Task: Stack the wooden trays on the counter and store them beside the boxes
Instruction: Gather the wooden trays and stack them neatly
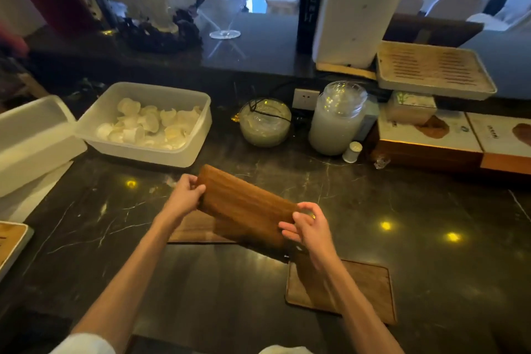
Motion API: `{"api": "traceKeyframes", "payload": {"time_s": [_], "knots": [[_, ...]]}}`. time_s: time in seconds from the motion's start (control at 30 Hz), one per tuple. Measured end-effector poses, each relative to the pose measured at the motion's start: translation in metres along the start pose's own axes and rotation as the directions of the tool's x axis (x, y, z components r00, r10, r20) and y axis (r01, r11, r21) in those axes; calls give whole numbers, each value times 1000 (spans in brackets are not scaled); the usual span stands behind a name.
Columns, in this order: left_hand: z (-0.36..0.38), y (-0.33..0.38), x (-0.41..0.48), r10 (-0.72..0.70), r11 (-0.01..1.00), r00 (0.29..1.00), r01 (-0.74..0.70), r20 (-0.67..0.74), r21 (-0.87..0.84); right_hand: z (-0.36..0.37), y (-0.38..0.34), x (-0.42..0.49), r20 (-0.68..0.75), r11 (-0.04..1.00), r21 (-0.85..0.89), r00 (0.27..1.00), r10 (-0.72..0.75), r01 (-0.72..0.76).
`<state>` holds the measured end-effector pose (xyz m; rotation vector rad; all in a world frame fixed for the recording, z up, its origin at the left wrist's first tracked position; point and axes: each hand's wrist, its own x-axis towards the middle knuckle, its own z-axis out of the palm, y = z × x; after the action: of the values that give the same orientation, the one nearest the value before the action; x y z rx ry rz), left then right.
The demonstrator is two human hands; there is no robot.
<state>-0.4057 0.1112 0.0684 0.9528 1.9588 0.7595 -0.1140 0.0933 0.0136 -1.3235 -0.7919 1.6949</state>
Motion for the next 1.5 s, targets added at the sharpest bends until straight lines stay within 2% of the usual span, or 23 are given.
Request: {"api": "traceKeyframes", "payload": {"time_s": [0.07, 0.13, 0.2, 0.3, 0.37, 0.47, 0.53, 0.7, 0.77, 0.83, 0.93, 1.07, 1.3, 1.5], "knots": [[21, 4, -27, 49, 968, 998, -38, 38, -247, -35, -3, -20, 51, 992, 61, 992, -112, 109], [40, 5, -49, 44, 890, 994, 5, 96, -457, -67, -5, -41, 53, 979, 47, 978, -201, 199], [63, 5, -68, 49, 839, 985, 50, 167, -543, -95, -9, -58, -25, 961, -68, 962, -271, 269], [103, -7, -88, 150, 940, 982, -106, 115, -325, -132, -8, -75, -140, 863, -404, 912, -386, 304], [129, -17, -97, 198, 949, 966, -147, 165, -279, -151, -7, -86, -191, 831, -488, 896, -401, 267], [157, -34, -109, 93, 922, 975, -7, 204, -387, -175, -4, -101, -284, 905, -407, 924, -255, 125], [172, -44, -115, 44, 920, 975, 45, 217, -389, -187, 0, -107, -328, 929, -368, 928, -174, 44], [190, -55, -125, -3, 947, 981, 64, 192, -313, -203, 16, -112, -393, 918, -395, 910, -135, -35], [192, -55, -126, -3, 977, 982, 44, 191, -210, -207, 24, -110, -415, 907, -414, 902, -115, -74], [193, -57, -130, 38, 999, 982, -32, 185, -36, -210, 31, -107, -437, 885, -449, 895, -95, -126], [191, -62, -142, 129, 979, 980, -150, 151, 138, -211, 45, -107, -444, 844, -498, 895, -49, -201], [192, -72, -150, 171, 959, 973, -200, 156, 201, -203, 58, -112, -468, 710, -655, 877, -112, -259], [209, -72, -144, 177, 943, 969, -217, 171, 253, -202, 60, -104, -481, 679, -683, 865, -141, -269], [219, -70, -136, 200, 934, 969, -233, 144, 270, -205, 64, -96, -466, 607, -744, 867, -176, -277]]}}
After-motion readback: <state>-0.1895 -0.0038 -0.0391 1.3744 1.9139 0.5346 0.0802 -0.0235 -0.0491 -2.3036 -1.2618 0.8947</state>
